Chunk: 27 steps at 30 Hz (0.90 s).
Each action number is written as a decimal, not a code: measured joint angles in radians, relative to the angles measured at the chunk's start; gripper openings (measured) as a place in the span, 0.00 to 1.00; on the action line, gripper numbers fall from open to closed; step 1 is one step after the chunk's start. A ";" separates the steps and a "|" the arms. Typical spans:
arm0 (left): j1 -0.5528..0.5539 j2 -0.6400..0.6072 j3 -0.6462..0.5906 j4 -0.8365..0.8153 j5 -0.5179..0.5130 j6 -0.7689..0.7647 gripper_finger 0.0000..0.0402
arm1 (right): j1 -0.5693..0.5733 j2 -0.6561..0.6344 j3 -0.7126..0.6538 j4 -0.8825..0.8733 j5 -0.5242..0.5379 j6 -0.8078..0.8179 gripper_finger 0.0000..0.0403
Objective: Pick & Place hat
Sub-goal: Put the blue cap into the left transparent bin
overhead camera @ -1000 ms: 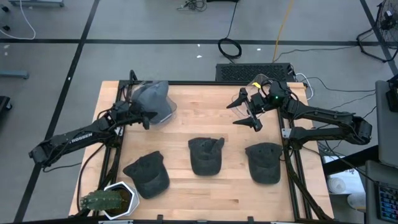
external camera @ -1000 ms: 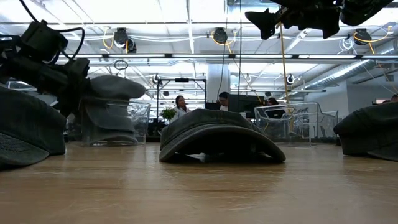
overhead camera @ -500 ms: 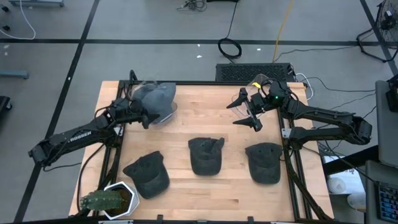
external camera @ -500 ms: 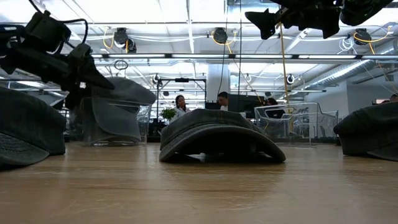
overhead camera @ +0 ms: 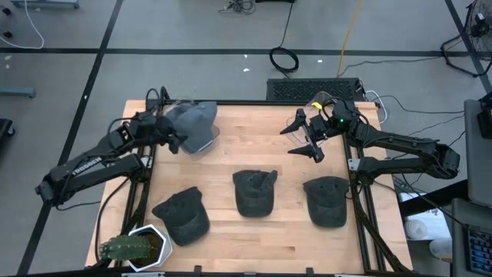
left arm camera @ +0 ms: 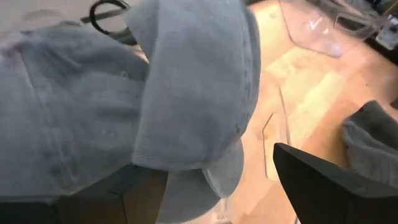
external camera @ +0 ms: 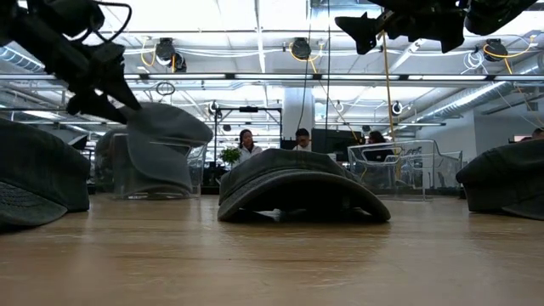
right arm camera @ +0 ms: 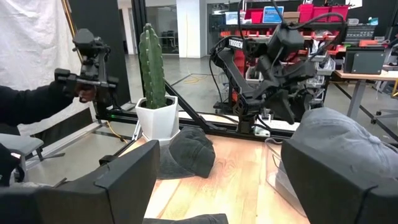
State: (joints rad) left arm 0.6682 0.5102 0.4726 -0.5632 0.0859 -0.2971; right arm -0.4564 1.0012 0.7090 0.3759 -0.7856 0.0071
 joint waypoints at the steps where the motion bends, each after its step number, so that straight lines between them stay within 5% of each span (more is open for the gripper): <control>1: 0.000 0.000 0.008 0.001 -0.001 0.000 0.74 | 0.000 0.000 0.000 0.000 0.000 0.000 0.81; 16: -0.003 -0.009 0.023 0.045 0.007 -0.018 0.74 | 0.000 0.000 0.000 0.000 0.000 0.007 0.81; 27: -0.002 -0.015 0.104 -0.023 -0.146 -0.046 0.74 | 0.000 0.000 0.000 0.000 0.000 0.007 0.81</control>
State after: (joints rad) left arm 0.6659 0.4950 0.5764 -0.5862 -0.0606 -0.3426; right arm -0.4564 1.0012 0.7090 0.3756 -0.7856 0.0143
